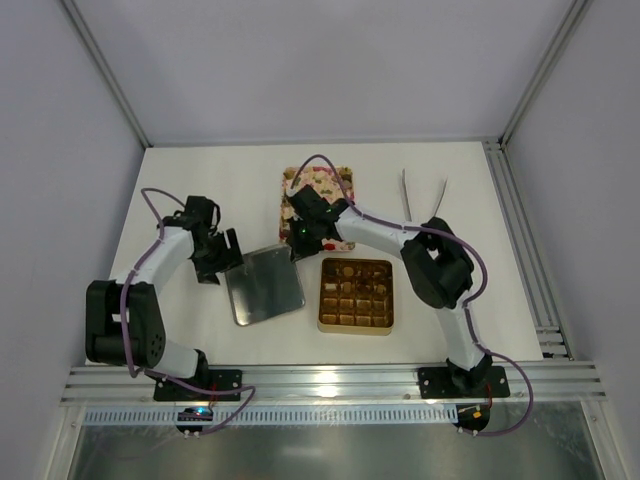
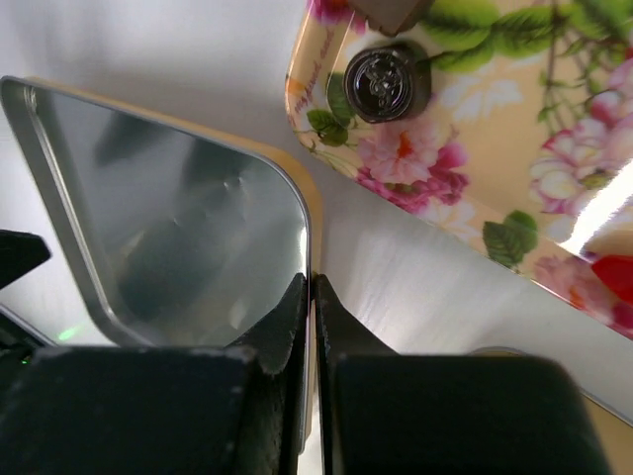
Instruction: Pack the chocolate
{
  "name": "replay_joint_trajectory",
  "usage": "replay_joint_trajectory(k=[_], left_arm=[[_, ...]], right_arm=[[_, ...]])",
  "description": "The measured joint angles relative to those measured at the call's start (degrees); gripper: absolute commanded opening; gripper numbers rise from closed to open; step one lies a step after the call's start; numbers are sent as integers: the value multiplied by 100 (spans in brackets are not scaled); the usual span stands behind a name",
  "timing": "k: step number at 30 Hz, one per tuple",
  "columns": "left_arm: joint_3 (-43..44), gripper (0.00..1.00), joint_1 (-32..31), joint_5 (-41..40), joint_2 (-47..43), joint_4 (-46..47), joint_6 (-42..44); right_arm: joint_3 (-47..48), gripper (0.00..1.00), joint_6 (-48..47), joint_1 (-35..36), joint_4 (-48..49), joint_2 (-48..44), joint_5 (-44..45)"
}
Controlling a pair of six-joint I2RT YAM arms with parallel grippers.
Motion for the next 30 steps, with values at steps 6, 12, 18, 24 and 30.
replay_joint_trajectory(k=[6, 12, 18, 24, 30], left_arm=[[-52, 73, 0, 96, -20, 85, -2], [-157, 75, 0, 221, -20, 219, -28], [-308, 76, 0, 367, 22, 457, -94], [-313, 77, 0, 369, 260, 684, -179], [-313, 76, 0, 365, 605, 780, -177]], right_arm=[[0, 4, 15, -227, -4, -306, -107], [-4, 4, 39, -439, 0, -393, -293], [-15, 4, 52, -542, 0, -393, -457], [-15, 4, 50, -551, 0, -393, -516], [94, 13, -33, -551, -173, -345, -511]])
